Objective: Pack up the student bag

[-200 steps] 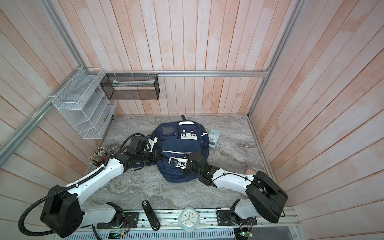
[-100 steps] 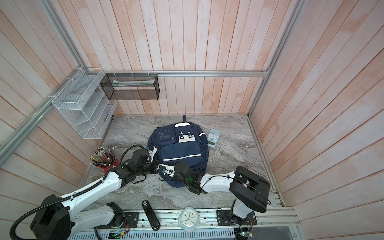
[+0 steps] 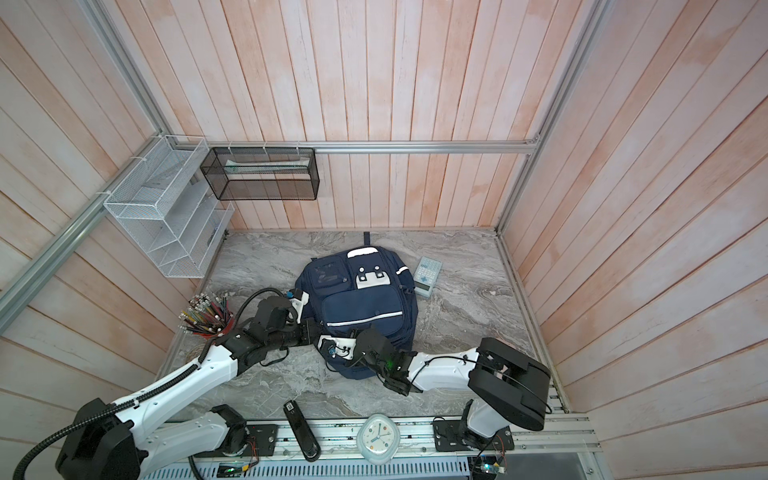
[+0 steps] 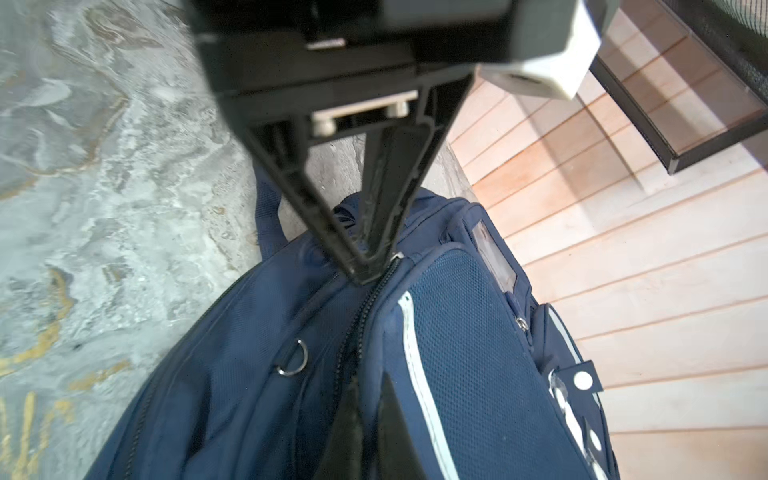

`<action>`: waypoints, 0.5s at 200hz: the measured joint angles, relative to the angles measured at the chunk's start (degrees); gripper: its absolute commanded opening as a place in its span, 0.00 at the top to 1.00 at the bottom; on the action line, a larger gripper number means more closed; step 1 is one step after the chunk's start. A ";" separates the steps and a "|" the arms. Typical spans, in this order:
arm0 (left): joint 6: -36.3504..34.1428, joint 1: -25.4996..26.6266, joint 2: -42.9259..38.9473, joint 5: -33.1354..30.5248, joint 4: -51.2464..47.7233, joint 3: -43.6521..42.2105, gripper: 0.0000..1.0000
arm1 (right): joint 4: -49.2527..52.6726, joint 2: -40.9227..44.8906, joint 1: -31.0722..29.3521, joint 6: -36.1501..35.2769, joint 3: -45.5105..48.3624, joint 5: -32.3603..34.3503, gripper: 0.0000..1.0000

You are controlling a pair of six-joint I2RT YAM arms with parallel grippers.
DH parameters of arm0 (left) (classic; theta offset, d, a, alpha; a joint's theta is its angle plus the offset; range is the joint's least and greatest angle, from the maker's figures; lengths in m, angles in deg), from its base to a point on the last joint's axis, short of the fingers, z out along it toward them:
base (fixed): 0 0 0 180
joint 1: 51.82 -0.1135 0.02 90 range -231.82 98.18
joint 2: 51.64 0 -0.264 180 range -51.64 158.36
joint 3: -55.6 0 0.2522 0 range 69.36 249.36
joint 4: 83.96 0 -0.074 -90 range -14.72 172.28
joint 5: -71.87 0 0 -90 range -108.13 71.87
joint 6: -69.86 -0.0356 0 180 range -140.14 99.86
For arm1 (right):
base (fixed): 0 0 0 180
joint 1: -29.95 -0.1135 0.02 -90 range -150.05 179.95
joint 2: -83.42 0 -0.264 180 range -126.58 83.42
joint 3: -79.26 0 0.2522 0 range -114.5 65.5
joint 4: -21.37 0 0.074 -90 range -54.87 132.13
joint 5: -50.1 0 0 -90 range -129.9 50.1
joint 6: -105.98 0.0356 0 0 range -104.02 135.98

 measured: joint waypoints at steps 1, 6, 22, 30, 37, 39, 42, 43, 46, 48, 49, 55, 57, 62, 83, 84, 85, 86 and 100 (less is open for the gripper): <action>-0.15 -0.13 0.02 0.24 -0.11 0.09 1.00 | 0.02 0.09 0.07 -0.07 0.00 -0.13 1.00; -1.05 -0.96 0.20 1.44 -0.79 0.76 1.00 | 0.13 0.61 0.52 -0.17 0.00 -1.05 1.00; -3.98 -3.74 1.66 6.43 -2.29 3.02 1.00 | 0.61 2.19 2.25 -0.57 -0.02 -3.89 1.00; -5.31 -4.63 2.75 8.28 -2.93 3.93 1.00 | 1.05 2.73 2.93 -0.79 0.02 -5.07 1.00; -6.29 -5.09 3.89 9.53 -3.41 4.68 0.97 | 1.44 3.15 3.48 -1.01 0.15 -5.92 1.00; -6.58 -5.20 4.31 9.88 -3.48 4.90 0.97 | 1.55 3.26 3.61 -1.05 0.22 -6.10 1.00; -6.97 -5.27 4.83 10.25 -3.61 5.18 0.96 | 1.73 3.39 3.80 -1.22 0.31 -6.38 1.00; -7.13 -5.29 5.03 10.38 -3.69 5.33 0.95 | 1.79 3.43 3.87 -1.22 0.35 -6.47 1.00; -7.48 -5.31 5.57 10.71 -3.76 5.60 0.94 | 1.90 3.56 4.04 -1.27 0.44 -6.64 1.00; -7.74 -5.33 5.95 10.91 -3.76 5.75 0.94 | 2.08 3.65 4.22 -1.44 0.52 -6.84 1.00; -7.89 -5.33 6.16 11.06 -3.76 5.86 0.93 | 2.12 3.67 4.26 -1.46 0.55 -6.86 1.00; -8.44 -5.33 6.95 11.61 -3.56 6.05 0.91 | 2.47 3.87 4.66 -1.60 0.79 -7.10 1.00; -8.59 -5.33 7.17 11.80 -3.45 6.08 0.91 | 2.56 3.96 4.76 -1.68 0.85 -7.17 1.00; -9.01 -5.38 7.69 12.41 -3.08 6.08 0.90 | 2.73 4.07 4.94 -1.77 1.05 -7.28 1.00; -10.16 -5.73 8.04 13.14 -2.01 5.73 0.85 | 3.02 4.17 5.05 -2.10 1.25 -7.19 1.00; -10.16 -5.77 8.00 13.18 -1.95 5.68 0.85 | 3.02 4.20 5.05 -2.10 1.25 -7.19 1.00; -10.23 -5.79 8.00 13.18 -1.92 5.66 0.85 | 3.02 4.22 5.05 -2.08 1.25 -7.19 1.00; -10.38 -5.84 7.98 13.18 -1.92 5.62 0.85 | 3.02 4.22 5.05 -2.08 1.25 -7.17 1.00; -11.26 -5.81 7.98 12.39 -1.46 5.38 0.78 | 3.43 4.37 5.05 -2.08 1.25 -6.91 1.00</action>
